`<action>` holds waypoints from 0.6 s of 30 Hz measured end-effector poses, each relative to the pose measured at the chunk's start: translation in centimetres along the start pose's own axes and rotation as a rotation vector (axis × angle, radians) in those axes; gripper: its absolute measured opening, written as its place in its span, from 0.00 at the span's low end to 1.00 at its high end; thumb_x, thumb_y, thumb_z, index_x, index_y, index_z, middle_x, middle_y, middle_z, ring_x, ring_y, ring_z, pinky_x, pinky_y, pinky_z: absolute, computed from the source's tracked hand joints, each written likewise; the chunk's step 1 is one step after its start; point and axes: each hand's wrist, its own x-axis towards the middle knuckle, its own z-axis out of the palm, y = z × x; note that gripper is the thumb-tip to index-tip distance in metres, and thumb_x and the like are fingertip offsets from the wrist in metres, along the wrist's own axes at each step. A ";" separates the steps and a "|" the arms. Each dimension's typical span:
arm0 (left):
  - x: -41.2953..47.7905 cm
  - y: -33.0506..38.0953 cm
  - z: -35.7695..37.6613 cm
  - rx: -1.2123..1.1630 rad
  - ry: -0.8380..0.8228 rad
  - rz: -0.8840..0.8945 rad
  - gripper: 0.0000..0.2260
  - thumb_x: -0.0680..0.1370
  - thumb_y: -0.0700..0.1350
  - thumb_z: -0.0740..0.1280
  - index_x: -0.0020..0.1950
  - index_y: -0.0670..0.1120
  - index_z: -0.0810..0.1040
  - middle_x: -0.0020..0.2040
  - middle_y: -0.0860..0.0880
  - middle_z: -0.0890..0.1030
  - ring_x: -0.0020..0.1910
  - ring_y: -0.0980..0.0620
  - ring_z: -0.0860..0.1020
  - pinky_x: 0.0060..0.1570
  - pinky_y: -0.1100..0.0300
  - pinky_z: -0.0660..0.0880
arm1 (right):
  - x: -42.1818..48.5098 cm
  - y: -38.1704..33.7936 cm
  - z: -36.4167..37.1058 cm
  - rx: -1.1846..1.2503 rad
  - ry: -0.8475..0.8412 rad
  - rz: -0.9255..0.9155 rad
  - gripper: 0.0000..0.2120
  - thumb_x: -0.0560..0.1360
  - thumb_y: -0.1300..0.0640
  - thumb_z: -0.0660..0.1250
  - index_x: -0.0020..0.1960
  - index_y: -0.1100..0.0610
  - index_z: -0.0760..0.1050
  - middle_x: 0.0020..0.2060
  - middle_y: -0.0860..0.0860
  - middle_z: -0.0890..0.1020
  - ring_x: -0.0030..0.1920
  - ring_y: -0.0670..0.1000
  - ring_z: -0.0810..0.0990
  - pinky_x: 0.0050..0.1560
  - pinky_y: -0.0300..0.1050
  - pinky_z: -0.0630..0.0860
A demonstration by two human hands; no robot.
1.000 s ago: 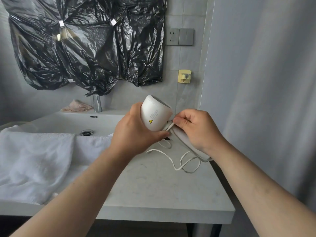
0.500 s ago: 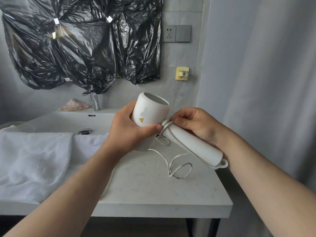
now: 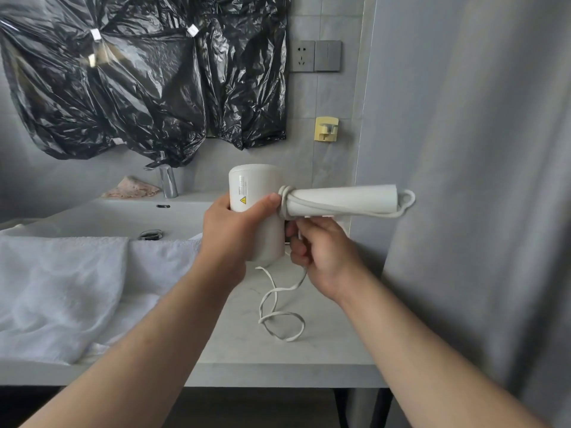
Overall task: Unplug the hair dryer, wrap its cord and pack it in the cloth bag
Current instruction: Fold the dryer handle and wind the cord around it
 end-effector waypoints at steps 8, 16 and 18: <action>0.4 -0.2 0.2 0.172 0.244 0.083 0.20 0.61 0.54 0.79 0.44 0.44 0.79 0.37 0.47 0.83 0.31 0.51 0.80 0.33 0.47 0.81 | -1.2 0.7 0.7 -0.892 0.027 -0.186 0.10 0.78 0.62 0.56 0.45 0.59 0.76 0.36 0.47 0.81 0.32 0.47 0.73 0.34 0.42 0.69; -0.2 0.1 0.6 0.635 0.313 0.285 0.23 0.64 0.61 0.75 0.50 0.53 0.72 0.42 0.56 0.77 0.42 0.53 0.75 0.33 0.60 0.66 | -0.7 -0.8 0.3 -1.090 -0.041 -0.312 0.07 0.74 0.61 0.59 0.41 0.57 0.75 0.36 0.55 0.83 0.39 0.57 0.79 0.40 0.53 0.77; 0.0 -0.1 0.4 0.693 0.298 0.316 0.23 0.63 0.61 0.75 0.50 0.52 0.71 0.44 0.55 0.77 0.44 0.52 0.74 0.34 0.58 0.64 | -0.6 -1.2 0.1 -1.077 -0.040 -0.301 0.09 0.73 0.59 0.60 0.46 0.56 0.79 0.41 0.52 0.86 0.44 0.52 0.83 0.50 0.54 0.80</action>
